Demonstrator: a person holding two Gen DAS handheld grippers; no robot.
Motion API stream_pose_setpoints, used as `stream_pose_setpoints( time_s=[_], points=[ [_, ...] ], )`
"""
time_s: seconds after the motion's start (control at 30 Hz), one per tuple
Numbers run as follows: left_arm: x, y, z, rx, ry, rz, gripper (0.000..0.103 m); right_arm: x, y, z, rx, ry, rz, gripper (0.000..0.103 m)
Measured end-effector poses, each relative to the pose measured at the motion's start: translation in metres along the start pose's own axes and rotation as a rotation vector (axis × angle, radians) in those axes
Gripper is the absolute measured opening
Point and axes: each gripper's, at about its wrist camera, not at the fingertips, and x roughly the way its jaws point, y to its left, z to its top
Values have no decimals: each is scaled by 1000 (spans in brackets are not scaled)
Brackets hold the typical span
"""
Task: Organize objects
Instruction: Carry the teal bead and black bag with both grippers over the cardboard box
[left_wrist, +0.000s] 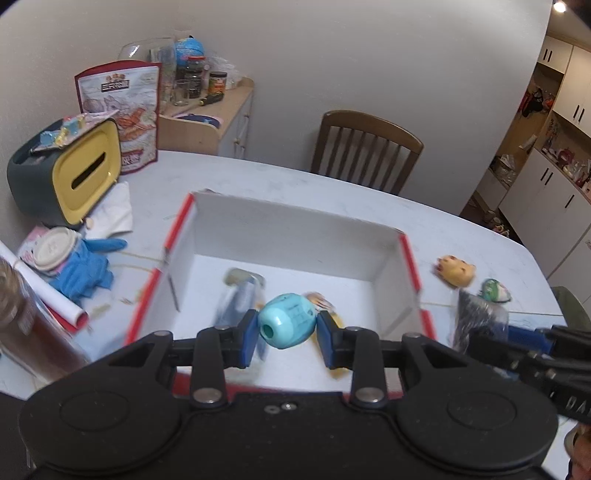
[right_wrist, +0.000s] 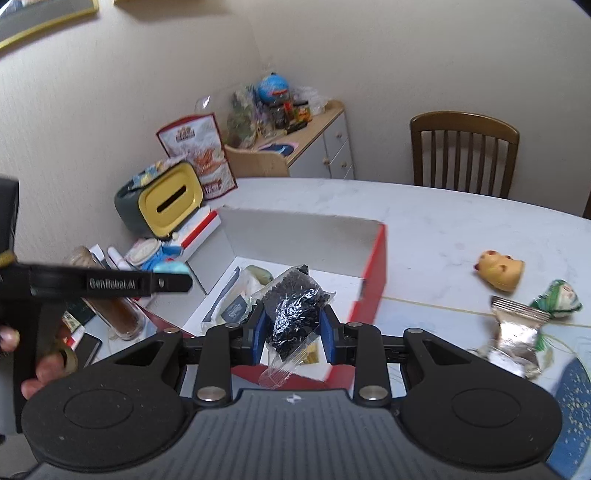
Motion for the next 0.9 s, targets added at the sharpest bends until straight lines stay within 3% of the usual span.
stream_pose_setpoints(
  time_s=[0.4,0.63,0.9],
  points=[
    [63,13,38,69,30,19,32,90,33,13,-55,143,-52,29],
    [112,7,49,127,114,25,32,129,26,12,-9,223,-92,29],
    [155,4,53,182,208,16,32,148,38,5,-39,283,-25,29]
  ],
)
